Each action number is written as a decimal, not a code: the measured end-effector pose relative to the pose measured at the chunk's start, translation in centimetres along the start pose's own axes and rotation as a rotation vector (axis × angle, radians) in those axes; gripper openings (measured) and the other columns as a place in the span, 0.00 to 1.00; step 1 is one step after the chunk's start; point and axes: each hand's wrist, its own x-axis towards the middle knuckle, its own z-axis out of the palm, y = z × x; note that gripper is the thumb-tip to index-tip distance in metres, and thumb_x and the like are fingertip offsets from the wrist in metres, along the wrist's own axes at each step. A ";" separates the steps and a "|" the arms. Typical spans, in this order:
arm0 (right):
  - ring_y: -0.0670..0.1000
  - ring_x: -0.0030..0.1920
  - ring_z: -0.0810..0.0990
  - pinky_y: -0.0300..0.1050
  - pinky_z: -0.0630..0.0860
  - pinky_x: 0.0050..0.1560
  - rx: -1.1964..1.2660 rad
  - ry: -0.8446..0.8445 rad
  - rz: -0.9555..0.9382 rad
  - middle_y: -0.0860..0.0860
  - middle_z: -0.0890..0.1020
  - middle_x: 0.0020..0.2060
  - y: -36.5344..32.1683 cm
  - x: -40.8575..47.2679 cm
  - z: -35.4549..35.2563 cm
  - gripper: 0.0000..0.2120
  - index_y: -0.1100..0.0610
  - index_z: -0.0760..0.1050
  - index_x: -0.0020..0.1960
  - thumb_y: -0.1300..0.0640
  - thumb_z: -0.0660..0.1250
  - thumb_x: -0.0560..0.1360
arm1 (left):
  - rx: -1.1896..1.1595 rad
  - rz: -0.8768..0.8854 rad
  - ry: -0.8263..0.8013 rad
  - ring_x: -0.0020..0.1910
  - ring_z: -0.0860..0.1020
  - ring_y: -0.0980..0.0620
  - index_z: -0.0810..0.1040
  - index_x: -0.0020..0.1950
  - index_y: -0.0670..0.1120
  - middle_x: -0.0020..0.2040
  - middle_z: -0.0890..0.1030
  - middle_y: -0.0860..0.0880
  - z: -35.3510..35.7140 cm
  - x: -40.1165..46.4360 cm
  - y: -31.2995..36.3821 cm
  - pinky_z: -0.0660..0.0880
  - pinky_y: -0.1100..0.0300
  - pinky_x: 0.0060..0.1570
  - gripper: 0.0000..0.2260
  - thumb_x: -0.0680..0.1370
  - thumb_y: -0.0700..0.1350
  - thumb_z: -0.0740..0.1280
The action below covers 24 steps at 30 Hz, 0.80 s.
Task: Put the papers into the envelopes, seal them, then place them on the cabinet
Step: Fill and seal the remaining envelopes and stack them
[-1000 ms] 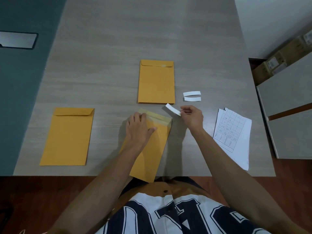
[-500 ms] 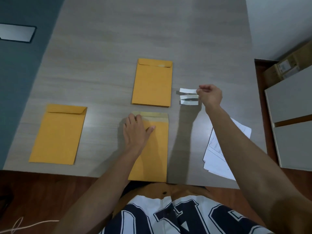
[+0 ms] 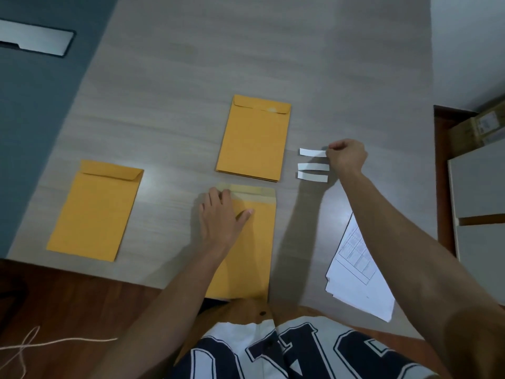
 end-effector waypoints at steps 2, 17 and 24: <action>0.44 0.43 0.78 0.19 0.66 0.36 0.001 0.019 0.011 0.53 0.85 0.46 0.1 -0.1 -0.3 0.07 0.59 0.84 0.48 0.64 0.71 0.70 | 0.004 0.007 0.003 0.55 0.70 0.44 0.72 0.61 0.43 0.57 0.72 0.43 0.0 0.0 0.0 0.68 0.52 0.53 0.31 0.71 0.66 0.68; 0.46 0.43 0.78 0.30 0.67 0.46 0.046 0.148 0.037 0.49 0.83 0.43 6.5 -10.8 -2.0 0.08 0.57 0.82 0.50 0.58 0.68 0.72 | -0.076 0.184 -0.073 0.62 0.67 0.42 0.71 0.69 0.44 0.63 0.70 0.42 -0.5 -0.7 -1.6 0.68 0.48 0.61 0.31 0.73 0.60 0.70; 0.48 0.44 0.82 0.36 0.69 0.47 0.049 0.178 0.067 0.51 0.83 0.46 9.9 -15.6 -2.3 0.08 0.56 0.82 0.50 0.58 0.71 0.72 | -0.061 0.313 -0.096 0.64 0.67 0.40 0.74 0.67 0.49 0.66 0.71 0.42 -1.0 -1.0 -2.6 0.68 0.44 0.61 0.23 0.74 0.54 0.71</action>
